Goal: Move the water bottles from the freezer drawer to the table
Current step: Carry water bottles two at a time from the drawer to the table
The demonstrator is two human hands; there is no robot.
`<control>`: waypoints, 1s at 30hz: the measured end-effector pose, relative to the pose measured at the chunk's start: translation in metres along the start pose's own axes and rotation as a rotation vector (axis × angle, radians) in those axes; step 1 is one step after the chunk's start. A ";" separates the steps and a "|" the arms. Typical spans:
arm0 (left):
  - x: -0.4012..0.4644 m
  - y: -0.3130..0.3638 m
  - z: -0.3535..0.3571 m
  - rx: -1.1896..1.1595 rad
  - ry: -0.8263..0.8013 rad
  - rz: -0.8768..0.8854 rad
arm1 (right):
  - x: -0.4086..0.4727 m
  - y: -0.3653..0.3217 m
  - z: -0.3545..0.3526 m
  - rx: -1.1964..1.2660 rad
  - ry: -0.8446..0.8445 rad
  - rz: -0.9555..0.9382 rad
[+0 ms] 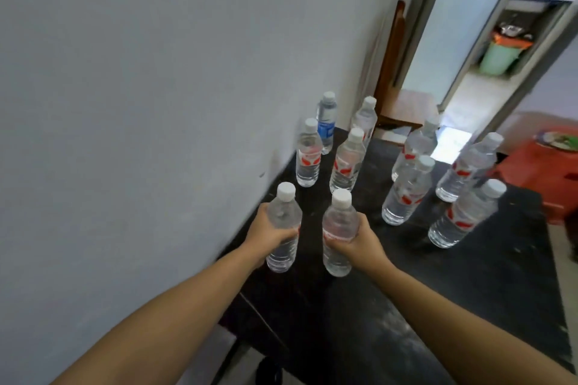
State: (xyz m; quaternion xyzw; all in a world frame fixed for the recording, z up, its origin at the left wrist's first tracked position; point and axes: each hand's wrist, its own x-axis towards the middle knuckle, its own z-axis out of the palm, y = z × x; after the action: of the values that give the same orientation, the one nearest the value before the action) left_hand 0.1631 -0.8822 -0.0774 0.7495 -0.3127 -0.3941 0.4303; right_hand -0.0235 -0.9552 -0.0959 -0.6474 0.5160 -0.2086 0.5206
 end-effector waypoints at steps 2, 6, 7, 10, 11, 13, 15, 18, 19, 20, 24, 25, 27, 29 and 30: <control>0.025 0.013 -0.007 0.009 -0.026 0.074 | 0.021 -0.007 0.003 0.030 0.028 -0.008; 0.072 0.016 -0.014 0.016 -0.082 0.113 | 0.057 -0.008 0.022 0.117 0.180 0.017; 0.077 0.016 -0.014 0.017 -0.077 0.123 | 0.059 -0.008 0.026 0.127 0.203 0.023; 0.092 0.011 -0.012 0.010 -0.083 0.120 | 0.067 -0.002 0.041 0.159 0.244 0.048; 0.094 0.010 -0.012 0.011 -0.077 0.128 | 0.067 -0.001 0.045 0.156 0.254 0.052; 0.095 0.011 -0.011 0.007 -0.068 0.145 | 0.068 0.002 0.047 0.141 0.257 0.050; 0.096 0.012 -0.010 0.019 -0.089 0.169 | 0.069 0.005 0.046 0.130 0.246 0.050; 0.094 0.012 -0.009 -0.004 -0.118 0.194 | 0.070 0.005 0.046 0.100 0.232 0.038; 0.092 0.012 -0.010 -0.008 -0.126 0.197 | 0.070 0.004 0.046 0.088 0.226 0.040; 0.092 0.012 -0.011 -0.007 -0.132 0.195 | 0.070 0.005 0.046 0.085 0.218 0.034; 0.089 0.016 -0.013 0.032 -0.138 0.189 | 0.069 0.001 0.045 0.073 0.203 0.030; 0.089 0.018 -0.014 0.041 -0.138 0.186 | 0.069 0.000 0.044 0.066 0.201 0.030; 0.086 0.022 -0.014 0.041 -0.140 0.155 | 0.067 0.000 0.042 0.070 0.182 0.032; 0.087 0.020 -0.014 0.064 -0.142 0.101 | 0.065 0.002 0.038 0.058 0.141 0.064; 0.088 0.017 -0.015 0.076 -0.136 0.059 | 0.064 0.003 0.036 0.049 0.122 0.081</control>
State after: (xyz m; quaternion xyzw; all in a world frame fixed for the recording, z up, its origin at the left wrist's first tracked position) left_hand 0.2168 -0.9546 -0.0861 0.7273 -0.3778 -0.4189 0.3909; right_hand 0.0279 -0.9949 -0.1289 -0.5993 0.5672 -0.2390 0.5119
